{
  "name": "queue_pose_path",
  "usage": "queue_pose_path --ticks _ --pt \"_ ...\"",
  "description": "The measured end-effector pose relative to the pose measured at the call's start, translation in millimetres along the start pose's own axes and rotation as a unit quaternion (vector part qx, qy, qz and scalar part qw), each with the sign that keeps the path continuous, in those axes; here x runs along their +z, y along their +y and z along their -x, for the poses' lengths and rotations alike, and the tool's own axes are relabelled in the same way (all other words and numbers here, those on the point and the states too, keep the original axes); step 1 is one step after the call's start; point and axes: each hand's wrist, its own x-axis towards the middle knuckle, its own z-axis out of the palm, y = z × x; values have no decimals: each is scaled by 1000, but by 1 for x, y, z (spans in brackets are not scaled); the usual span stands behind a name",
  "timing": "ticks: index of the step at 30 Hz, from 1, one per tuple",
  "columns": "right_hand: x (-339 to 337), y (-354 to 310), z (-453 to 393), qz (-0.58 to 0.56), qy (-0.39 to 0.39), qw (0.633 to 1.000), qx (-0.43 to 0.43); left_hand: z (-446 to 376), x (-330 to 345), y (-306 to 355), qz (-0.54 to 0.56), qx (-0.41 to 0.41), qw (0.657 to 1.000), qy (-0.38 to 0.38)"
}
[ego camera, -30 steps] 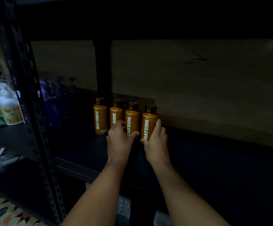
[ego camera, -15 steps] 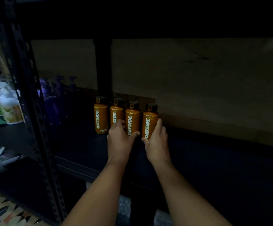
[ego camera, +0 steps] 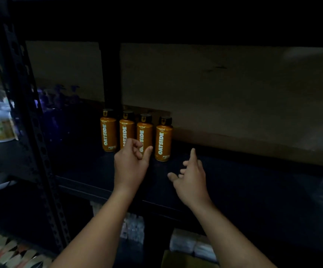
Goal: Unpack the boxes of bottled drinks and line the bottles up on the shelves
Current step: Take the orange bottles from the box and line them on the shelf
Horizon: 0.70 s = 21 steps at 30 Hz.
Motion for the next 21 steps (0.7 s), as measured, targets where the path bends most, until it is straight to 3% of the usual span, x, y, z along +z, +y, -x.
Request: queue_pose_path --ticks 3,7,10,15,18,21 --pt "-24 3 43 -4 10 1000 -25 40 -10 20 88 -15 996 13" --pt "-38 20 110 -66 48 992 -95 118 -12 28 135 67 988 44" --pt "-34 59 151 -63 52 992 -96 189 1 10 141 10 990 -2" --pt "-19 184 192 64 -28 993 91 301 28 -56 19 -130 962 -237" --pt "-16 251 218 144 -92 963 209 346 36 -95 -84 -178 898 -394" --pt "-8 297 245 253 -171 913 271 380 37 -122 -140 -209 819 -516"
